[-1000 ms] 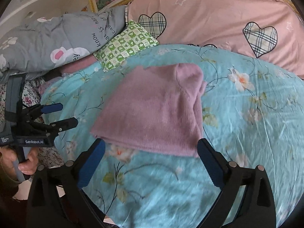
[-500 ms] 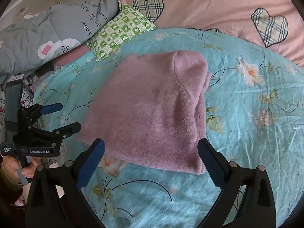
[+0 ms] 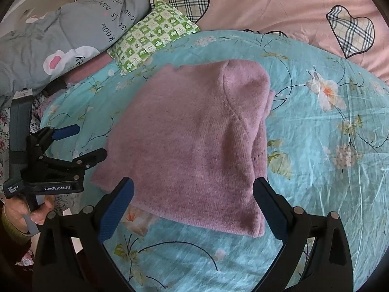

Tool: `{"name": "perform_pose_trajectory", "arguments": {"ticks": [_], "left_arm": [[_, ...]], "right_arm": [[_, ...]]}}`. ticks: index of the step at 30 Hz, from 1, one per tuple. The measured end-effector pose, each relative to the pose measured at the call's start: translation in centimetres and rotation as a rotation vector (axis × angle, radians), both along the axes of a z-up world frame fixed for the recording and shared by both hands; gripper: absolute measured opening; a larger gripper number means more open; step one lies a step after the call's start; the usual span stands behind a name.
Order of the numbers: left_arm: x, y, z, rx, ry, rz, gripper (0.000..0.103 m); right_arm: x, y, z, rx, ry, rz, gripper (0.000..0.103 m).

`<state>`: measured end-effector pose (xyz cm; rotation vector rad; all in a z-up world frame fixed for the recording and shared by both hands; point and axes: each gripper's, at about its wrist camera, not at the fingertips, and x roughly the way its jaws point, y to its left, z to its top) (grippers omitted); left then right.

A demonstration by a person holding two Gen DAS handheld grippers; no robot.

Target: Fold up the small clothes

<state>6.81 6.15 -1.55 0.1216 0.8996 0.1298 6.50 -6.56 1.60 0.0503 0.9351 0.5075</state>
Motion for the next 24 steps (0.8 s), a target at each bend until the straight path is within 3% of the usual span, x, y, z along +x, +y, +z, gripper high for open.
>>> {"name": "perform_pose_trajectory", "arguments": {"ticks": [12,24], "left_arm": [[-0.17,-0.52,0.77,0.032,-0.031,-0.004,0.099],[-0.66,-0.96,0.58,0.001,-0.030,-0.026,0.099]], "right_arm": [[0.10,0.10,0.32,0.005,-0.009,0.007,0.098],[-0.18,0.06,0.44,0.023,-0.004,-0.001,0.098]]}}
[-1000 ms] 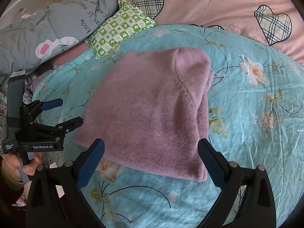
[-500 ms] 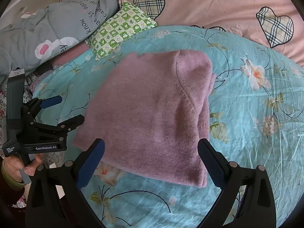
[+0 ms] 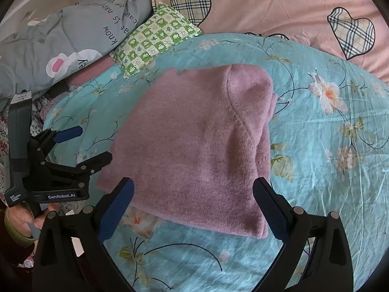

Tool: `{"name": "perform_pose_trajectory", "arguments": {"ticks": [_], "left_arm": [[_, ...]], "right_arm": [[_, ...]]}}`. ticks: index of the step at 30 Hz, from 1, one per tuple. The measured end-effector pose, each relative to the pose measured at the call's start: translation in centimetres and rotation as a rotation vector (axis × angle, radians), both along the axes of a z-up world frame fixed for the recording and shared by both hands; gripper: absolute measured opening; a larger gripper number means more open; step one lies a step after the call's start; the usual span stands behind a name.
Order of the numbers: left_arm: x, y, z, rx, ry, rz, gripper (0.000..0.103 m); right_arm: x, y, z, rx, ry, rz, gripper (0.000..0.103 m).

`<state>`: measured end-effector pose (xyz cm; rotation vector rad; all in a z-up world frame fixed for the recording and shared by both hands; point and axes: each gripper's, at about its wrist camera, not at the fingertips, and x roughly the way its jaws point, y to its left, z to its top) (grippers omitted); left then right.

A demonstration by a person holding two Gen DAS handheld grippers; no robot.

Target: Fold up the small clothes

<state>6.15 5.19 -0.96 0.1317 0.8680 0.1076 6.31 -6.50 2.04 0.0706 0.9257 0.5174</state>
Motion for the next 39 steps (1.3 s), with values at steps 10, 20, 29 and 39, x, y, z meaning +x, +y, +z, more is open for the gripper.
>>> {"name": "perform_pose_trajectory", "arguments": {"ticks": [10,20,29,39], "left_arm": [[-0.30,-0.17,0.34,0.004,-0.007,-0.017,0.099],[-0.31,-0.17,0.50,0.001,-0.008,-0.018,0.099],[-0.40,-0.34,0.67,-0.002,-0.008,-0.022,0.099],[-0.10,-0.38,0.83,-0.009,-0.006,-0.036,0.099]], "right_arm": [[-0.25,-0.11,0.28,-0.001,-0.009,0.003,0.098],[-0.10,-0.15,0.63,0.005,-0.014,0.010,0.098],[0.01,0.02,0.52,0.008,-0.005,0.011,0.098],[0.08,-0.02,0.44,0.008,-0.005,0.011,0.098]]}}
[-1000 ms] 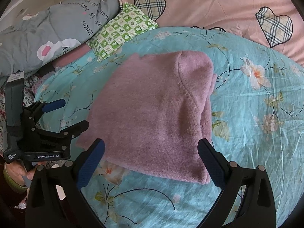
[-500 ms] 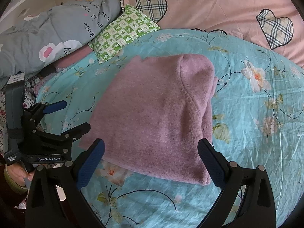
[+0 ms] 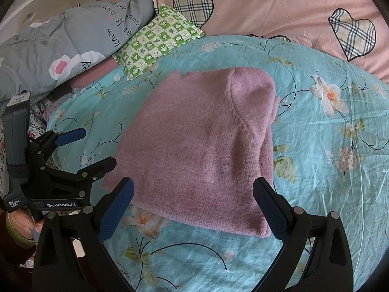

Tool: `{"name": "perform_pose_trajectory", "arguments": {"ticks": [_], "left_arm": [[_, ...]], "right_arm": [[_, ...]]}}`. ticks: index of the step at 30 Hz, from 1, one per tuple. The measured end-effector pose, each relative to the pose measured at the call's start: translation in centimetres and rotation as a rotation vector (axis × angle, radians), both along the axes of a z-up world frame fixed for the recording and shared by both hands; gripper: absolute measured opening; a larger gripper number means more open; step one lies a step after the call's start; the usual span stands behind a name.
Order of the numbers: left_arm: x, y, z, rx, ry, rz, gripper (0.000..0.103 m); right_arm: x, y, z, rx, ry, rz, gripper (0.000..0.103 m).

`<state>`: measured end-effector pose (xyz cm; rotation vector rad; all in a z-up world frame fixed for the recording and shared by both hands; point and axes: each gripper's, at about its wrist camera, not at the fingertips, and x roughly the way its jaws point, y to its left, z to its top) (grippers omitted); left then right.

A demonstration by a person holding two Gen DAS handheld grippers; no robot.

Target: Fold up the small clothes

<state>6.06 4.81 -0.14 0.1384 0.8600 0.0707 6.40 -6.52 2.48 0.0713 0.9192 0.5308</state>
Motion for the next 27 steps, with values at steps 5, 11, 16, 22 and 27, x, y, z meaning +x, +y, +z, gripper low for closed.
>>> {"name": "perform_pose_trajectory", "arguments": {"ticks": [5,11,16,22,27], "left_arm": [[0.07,-0.03,0.05,0.001,0.001,-0.001,0.099],[0.29,0.08,-0.05,0.001,0.004,-0.004,0.099],[0.46,0.32,-0.13,-0.003,0.007,-0.006,0.099],[0.63,0.43,-0.27,-0.010,0.015,-0.008,0.099],[0.69,0.43,-0.46,-0.018,0.025,-0.011,0.099]], "right_arm": [[0.01,0.09,-0.06,-0.001,0.001,0.000,0.098],[0.06,0.08,-0.10,0.001,0.001,-0.001,0.098],[0.11,0.34,-0.25,0.004,0.007,-0.004,0.098],[0.15,0.35,-0.26,0.003,0.007,-0.003,0.098],[0.22,0.43,-0.30,0.005,0.007,-0.003,0.098]]}}
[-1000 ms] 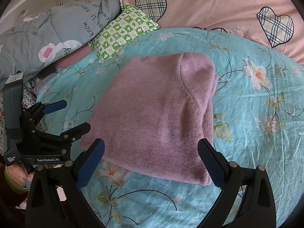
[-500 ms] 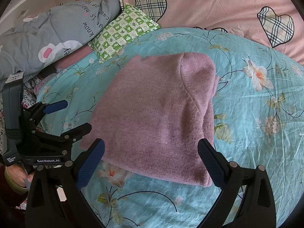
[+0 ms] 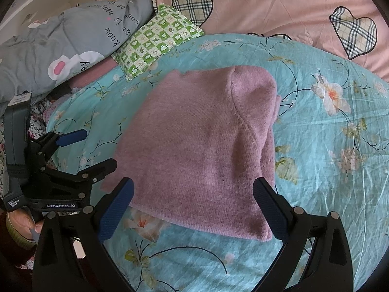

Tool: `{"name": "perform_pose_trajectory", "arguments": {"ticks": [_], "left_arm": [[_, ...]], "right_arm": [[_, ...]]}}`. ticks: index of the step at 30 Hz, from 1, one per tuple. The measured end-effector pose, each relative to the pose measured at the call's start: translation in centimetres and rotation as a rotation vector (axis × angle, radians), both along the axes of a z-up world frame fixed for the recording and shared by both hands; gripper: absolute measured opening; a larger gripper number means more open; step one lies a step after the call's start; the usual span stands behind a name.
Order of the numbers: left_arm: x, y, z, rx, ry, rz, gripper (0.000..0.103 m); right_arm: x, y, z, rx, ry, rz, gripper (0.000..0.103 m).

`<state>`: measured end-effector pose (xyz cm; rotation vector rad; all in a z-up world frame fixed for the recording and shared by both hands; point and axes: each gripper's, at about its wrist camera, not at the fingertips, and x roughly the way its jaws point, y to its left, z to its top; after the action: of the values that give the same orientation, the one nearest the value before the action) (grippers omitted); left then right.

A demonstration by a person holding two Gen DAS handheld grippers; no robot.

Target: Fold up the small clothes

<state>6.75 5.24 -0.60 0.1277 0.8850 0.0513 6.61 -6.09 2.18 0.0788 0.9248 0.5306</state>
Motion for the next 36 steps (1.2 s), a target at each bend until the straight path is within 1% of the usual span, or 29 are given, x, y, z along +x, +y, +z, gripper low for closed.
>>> {"name": "perform_pose_trajectory", "arguments": {"ticks": [8,14,18,25,36], "left_arm": [[0.0,0.0,0.0,-0.010,0.005,-0.004,0.099],[1.0,1.1,0.2,-0.079,0.028,0.003,0.099],[1.5,1.6,0.5,-0.095,0.033,0.013,0.099],[1.8,1.6,1.0,-0.082,0.018,0.009,0.099],[2.1,1.6,0.6,-0.083,0.033,0.010,0.099]], "right_arm": [[0.2,0.1,0.0,-0.001,-0.002,0.007,0.098],[0.5,0.1,0.3,0.003,-0.002,0.009,0.098],[0.9,-0.1,0.5,0.012,0.000,0.010,0.098],[1.2,-0.1,0.5,0.010,0.000,0.018,0.098],[1.5,-0.1,0.4,0.012,0.005,0.018,0.098]]}}
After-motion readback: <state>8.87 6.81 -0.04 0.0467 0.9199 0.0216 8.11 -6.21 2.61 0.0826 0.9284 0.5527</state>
